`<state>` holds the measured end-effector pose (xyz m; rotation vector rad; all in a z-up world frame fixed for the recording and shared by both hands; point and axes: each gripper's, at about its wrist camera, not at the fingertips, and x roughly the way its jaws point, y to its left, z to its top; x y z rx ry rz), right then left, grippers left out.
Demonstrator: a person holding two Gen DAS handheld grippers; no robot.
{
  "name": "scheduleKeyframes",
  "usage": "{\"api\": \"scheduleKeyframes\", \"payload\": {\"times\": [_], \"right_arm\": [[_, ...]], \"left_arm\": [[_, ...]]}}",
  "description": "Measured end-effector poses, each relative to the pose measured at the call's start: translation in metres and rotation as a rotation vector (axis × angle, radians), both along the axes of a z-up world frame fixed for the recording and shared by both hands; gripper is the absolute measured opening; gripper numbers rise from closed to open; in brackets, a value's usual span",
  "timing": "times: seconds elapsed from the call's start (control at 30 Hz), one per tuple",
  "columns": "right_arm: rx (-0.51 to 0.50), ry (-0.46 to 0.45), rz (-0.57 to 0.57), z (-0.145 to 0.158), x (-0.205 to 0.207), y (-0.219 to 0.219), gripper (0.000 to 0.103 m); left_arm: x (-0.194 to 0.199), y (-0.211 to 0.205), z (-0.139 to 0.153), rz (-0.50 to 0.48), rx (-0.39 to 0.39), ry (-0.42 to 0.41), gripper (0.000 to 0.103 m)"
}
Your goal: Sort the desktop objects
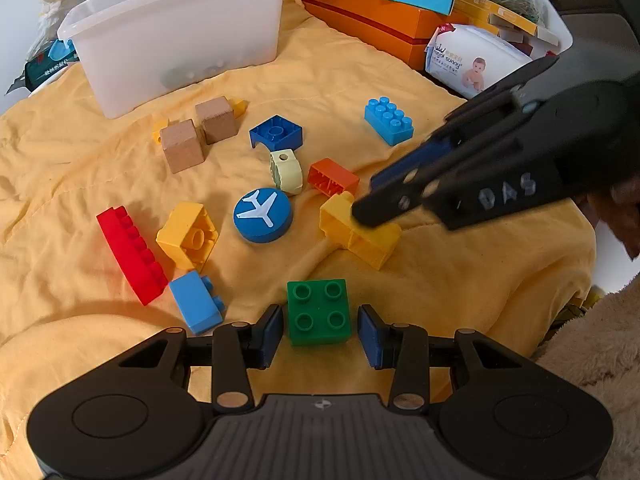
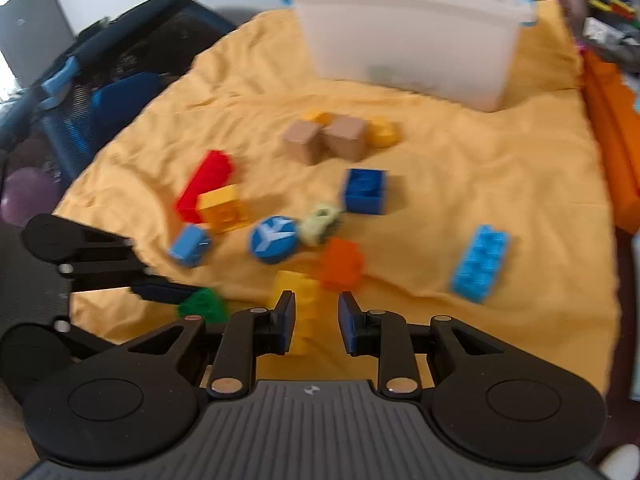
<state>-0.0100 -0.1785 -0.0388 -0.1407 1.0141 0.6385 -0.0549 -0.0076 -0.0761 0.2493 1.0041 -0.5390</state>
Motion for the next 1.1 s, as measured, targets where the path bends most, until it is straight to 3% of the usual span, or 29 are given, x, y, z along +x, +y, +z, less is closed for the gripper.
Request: {"api": "scheduleKeyframes", "payload": {"times": [0.27, 0.3, 0.37, 0.53, 0.77, 0.93, 1.1], "right_arm": [[-0.017, 0.068, 0.027, -0.021, -0.002, 0.021, 0.031], [-0.011, 0.054, 0.023, -0.024, -0.003, 0.019, 0.027], [-0.025, 0.037, 0.042, -0.022, -0.005, 0.019, 0.027], [-0.107, -0.026, 0.055, -0.006, -0.018, 0.01, 0.027], [-0.143, -0.016, 0.057, -0.021, -0.02, 0.004, 0.027], [-0.137, -0.046, 0.033, -0.008, -0.013, 0.001, 0.027], [-0.096, -0.145, -0.018, 0.03, 0.019, -0.004, 0.027]], "left_arm": [[0.001, 0.001, -0.001, 0.005, -0.008, 0.0, 0.045], [0.001, 0.001, -0.002, 0.005, -0.011, -0.003, 0.045], [0.001, 0.001, -0.002, 0.014, -0.014, -0.008, 0.035], [0.0, 0.001, 0.001, 0.007, -0.016, -0.022, 0.035], [0.005, 0.001, -0.001, 0.017, -0.024, -0.005, 0.035], [0.023, 0.006, 0.035, 0.053, -0.07, -0.099, 0.035], [0.062, 0.008, 0.088, 0.096, -0.12, -0.258, 0.035]]}}
